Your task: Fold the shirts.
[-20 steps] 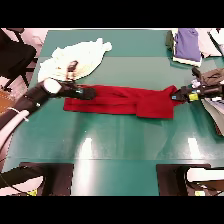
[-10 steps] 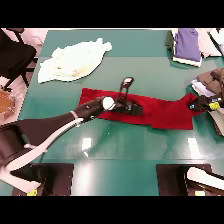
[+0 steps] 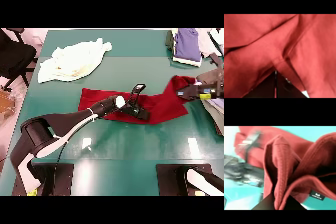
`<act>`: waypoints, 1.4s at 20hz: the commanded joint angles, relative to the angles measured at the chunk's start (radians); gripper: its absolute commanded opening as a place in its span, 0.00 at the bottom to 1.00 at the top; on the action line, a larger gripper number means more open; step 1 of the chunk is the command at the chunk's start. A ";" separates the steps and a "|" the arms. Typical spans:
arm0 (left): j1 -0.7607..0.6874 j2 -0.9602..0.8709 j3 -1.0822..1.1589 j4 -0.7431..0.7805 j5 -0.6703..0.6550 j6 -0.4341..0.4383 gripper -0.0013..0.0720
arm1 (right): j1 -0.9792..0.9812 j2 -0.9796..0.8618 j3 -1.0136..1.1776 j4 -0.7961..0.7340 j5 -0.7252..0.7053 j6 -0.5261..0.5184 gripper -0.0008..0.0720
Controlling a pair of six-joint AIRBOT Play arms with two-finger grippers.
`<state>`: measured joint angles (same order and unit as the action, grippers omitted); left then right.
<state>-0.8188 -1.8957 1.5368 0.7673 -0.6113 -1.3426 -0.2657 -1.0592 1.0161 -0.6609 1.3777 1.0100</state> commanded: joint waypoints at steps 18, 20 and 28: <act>0.632 0.635 0.066 0.865 -0.700 -0.264 0.05 | 0.946 -0.760 0.481 0.364 -0.574 0.029 0.63; 0.632 0.635 0.033 0.806 -0.697 -0.225 0.05 | 0.873 -0.673 0.433 0.352 -0.539 0.048 0.63; 0.632 0.635 -0.085 0.713 -0.692 -0.193 0.05 | 0.413 -0.223 -0.209 0.093 -0.459 0.225 0.97</act>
<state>-0.1875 -1.2621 1.4765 1.5043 -1.3060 -1.5444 0.2924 -1.3987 1.0172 -0.5144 0.8989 1.1957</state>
